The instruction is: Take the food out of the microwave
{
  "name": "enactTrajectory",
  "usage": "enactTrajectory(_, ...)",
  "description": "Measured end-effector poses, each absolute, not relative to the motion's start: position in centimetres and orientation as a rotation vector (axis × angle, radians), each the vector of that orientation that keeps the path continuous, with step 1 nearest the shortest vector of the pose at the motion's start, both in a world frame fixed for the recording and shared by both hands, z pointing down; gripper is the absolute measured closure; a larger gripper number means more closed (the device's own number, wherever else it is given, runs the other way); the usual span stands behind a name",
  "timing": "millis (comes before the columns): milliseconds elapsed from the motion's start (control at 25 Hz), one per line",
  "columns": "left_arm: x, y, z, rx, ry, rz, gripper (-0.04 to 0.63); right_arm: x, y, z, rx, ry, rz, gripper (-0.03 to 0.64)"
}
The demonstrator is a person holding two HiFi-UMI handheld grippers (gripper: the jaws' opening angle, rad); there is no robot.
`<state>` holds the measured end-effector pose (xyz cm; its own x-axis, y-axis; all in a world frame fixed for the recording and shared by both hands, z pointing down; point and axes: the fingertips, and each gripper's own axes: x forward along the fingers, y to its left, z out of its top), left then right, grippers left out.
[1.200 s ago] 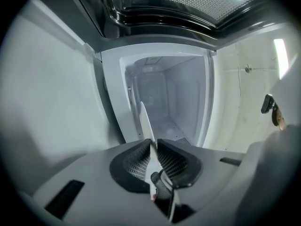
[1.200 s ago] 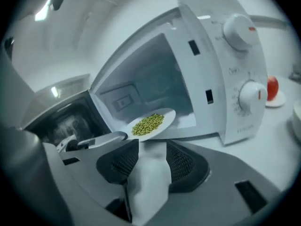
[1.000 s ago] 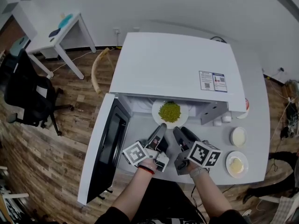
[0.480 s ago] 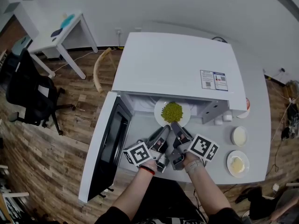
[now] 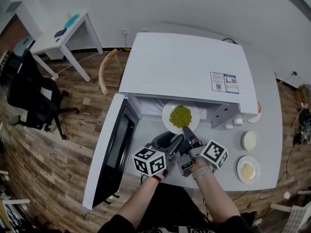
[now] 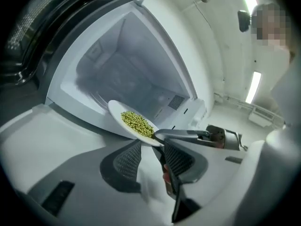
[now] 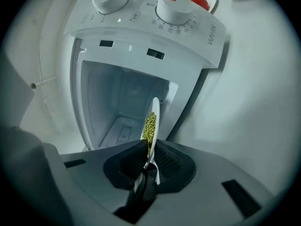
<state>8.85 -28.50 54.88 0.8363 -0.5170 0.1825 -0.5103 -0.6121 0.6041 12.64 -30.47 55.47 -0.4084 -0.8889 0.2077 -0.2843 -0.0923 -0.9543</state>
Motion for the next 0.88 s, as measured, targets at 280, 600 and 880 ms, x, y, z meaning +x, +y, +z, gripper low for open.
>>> enactTrajectory(280, 8.6, -27.8, 55.3, 2.379, -0.765, 0.076, 0.451, 12.6, -30.0, 55.1, -1.241, 1.669, -1.523, 0.565)
enactTrajectory(600, 8.1, -26.5, 55.2, 2.407, -0.760, 0.143, 0.462, 12.2, -28.7, 55.1, -1.201, 1.594, -1.552, 0.565)
enactTrajectory(880, 7.5, -24.5, 54.3, 2.461, -0.775, 0.168, 0.473, 11.6, -26.9, 54.0, -1.173, 1.608, -1.554, 0.565)
